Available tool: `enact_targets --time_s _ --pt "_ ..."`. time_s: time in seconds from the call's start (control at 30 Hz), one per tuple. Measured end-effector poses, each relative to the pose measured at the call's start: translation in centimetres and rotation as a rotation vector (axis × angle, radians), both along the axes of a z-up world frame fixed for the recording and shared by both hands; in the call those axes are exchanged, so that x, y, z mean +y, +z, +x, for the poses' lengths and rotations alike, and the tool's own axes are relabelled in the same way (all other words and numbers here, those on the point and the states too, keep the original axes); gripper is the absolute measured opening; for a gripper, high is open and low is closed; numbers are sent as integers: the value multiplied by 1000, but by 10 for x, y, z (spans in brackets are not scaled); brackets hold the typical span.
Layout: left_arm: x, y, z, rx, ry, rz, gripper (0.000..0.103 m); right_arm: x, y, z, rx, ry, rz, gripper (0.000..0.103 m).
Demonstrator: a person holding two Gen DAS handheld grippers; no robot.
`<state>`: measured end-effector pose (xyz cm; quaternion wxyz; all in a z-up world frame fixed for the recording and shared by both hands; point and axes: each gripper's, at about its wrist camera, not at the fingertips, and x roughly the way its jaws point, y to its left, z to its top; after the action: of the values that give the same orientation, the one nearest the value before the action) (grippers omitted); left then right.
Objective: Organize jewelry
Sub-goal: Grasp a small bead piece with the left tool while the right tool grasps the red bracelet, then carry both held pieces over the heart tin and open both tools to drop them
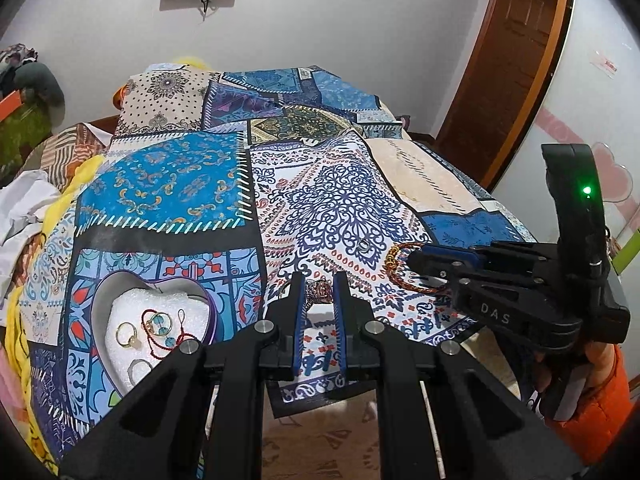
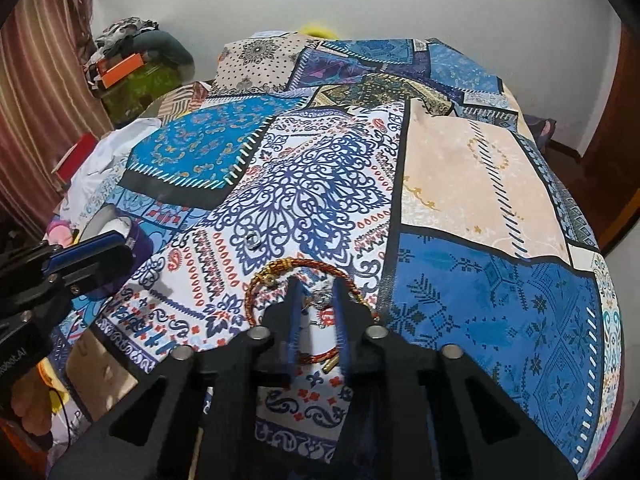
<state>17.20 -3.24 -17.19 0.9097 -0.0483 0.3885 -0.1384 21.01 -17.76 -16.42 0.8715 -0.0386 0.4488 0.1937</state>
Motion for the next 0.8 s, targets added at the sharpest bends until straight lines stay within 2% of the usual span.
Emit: enact_targets --time_s 0.3,0.8 --pt "-1 8 -10 -22 3 11 12 -4 8 -6 -20 -9 36 9" --pt "26 34 -33 -87 56 2 12 15 57 -28 -148 20 55 9"
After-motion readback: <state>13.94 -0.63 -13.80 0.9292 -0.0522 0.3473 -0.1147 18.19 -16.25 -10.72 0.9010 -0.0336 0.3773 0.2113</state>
